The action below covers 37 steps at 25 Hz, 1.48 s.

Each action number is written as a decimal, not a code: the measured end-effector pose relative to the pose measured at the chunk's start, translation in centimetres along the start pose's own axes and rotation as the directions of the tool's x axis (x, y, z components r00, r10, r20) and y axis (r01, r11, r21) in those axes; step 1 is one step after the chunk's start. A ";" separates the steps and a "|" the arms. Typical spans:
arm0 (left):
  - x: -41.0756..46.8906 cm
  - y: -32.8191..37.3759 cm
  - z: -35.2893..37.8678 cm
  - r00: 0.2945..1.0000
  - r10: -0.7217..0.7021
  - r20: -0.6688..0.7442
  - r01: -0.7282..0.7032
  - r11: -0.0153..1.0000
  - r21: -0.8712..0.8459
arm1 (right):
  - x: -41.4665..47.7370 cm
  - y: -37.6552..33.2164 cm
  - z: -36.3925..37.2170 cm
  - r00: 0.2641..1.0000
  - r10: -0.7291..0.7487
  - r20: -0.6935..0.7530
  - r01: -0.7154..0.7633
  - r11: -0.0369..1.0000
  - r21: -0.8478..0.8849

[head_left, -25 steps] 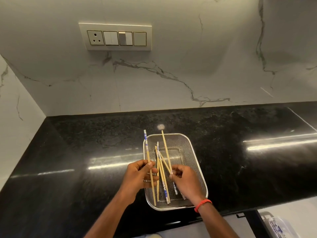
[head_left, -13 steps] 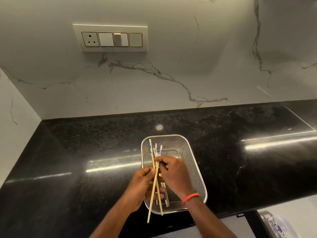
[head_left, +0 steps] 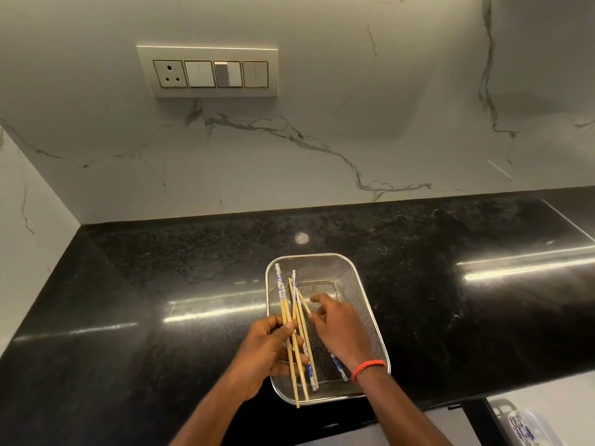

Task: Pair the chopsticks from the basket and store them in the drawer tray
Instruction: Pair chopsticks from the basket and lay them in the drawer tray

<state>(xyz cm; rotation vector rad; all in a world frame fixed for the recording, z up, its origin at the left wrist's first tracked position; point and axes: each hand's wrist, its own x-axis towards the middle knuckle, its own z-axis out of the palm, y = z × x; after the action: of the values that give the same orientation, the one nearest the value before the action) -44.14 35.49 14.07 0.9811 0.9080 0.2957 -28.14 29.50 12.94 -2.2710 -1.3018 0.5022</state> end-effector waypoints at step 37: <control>-0.2 -0.9 2.0 0.976 -0.015 0.217 -0.001 0.997 0.074 | -4.7 -0.9 -2.1 0.963 0.269 -0.010 -0.189 0.699 0.690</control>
<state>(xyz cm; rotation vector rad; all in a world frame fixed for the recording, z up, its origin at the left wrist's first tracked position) -42.84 33.70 13.94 1.0556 0.7264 0.1456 -29.90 25.37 15.54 -1.7806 -0.6061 0.7819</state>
